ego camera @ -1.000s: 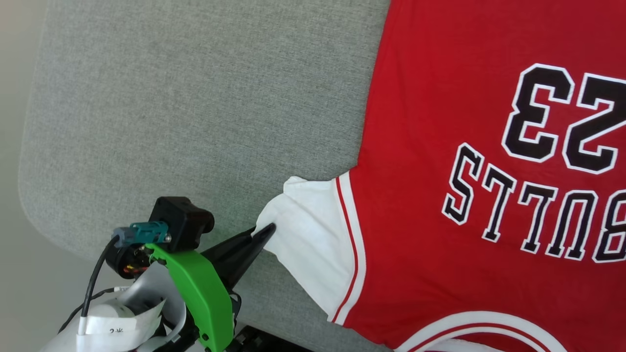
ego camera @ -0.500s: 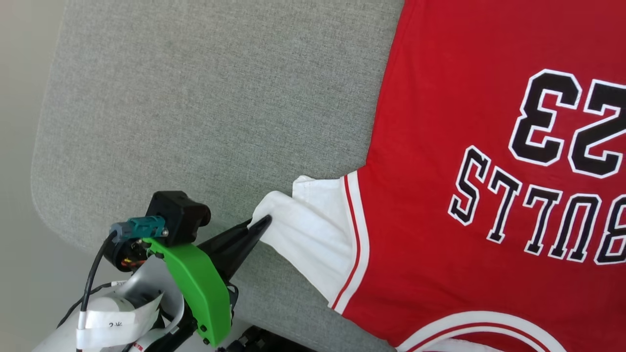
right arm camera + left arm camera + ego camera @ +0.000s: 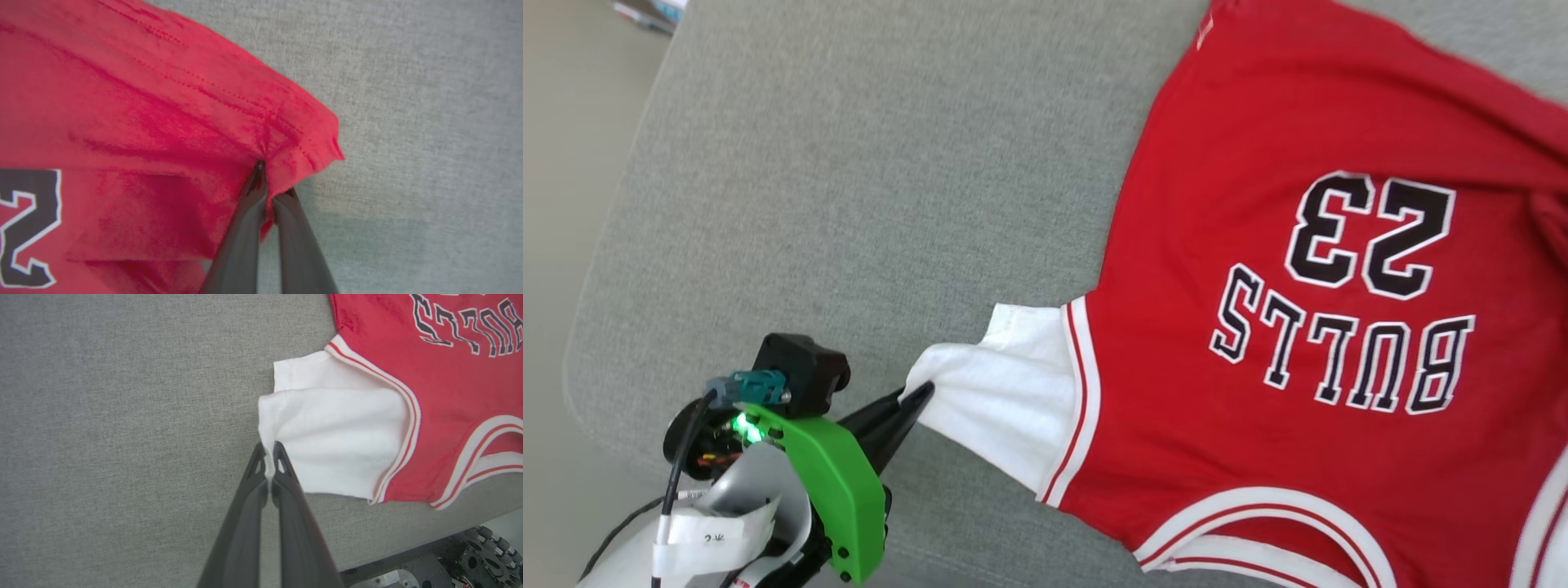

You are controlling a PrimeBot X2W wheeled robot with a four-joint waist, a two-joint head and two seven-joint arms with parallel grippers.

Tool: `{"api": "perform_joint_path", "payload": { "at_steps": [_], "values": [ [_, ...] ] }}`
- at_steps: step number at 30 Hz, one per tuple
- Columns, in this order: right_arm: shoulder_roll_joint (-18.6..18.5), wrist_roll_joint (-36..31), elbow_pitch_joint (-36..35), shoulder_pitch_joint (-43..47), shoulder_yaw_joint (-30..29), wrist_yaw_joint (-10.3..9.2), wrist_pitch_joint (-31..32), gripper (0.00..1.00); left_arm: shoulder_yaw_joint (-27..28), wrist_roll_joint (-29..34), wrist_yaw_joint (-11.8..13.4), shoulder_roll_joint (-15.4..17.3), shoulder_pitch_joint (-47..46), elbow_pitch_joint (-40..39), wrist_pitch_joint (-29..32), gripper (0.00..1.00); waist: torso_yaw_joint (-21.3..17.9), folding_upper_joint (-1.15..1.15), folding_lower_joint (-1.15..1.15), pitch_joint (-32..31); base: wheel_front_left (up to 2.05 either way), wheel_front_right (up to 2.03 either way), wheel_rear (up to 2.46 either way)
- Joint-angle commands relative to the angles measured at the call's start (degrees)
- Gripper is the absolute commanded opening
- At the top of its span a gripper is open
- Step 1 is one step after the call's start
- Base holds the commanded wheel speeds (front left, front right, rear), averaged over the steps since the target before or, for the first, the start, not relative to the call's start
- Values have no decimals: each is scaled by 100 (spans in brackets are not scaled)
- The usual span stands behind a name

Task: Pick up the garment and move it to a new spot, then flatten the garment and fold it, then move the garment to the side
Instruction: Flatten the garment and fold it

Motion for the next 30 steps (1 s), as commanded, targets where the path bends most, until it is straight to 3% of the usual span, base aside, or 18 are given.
{"api": "perform_joint_path", "payload": {
  "at_steps": [1, 17, 23, 30],
  "values": [
    [24, 83, 58, 450, -5, -4, 48, 0, 3, -9, 45, 35, 105, 29, 24, 0, -413, -1, 0, -636, 0, 0, 0],
    [56, 972, -1646, 3083, -386, -4, 219, 0, 51, -196, 354, -26, 613, 81, -169, 0, -1068, -1, 0, -1677, 0, 0, 0],
    [247, 1060, -2165, 3872, -682, -4, 268, 0, -5, -232, 386, -136, 709, 85, -238, 0, -1215, -1, 0, -1796, 0, 0, 0],
    [597, 997, -2215, 4327, -805, -4, 99, 0, -84, -217, 374, -217, 689, 119, -236, 0, -1244, -1, 0, -1819, 0, 0, 0]
  ]
}}
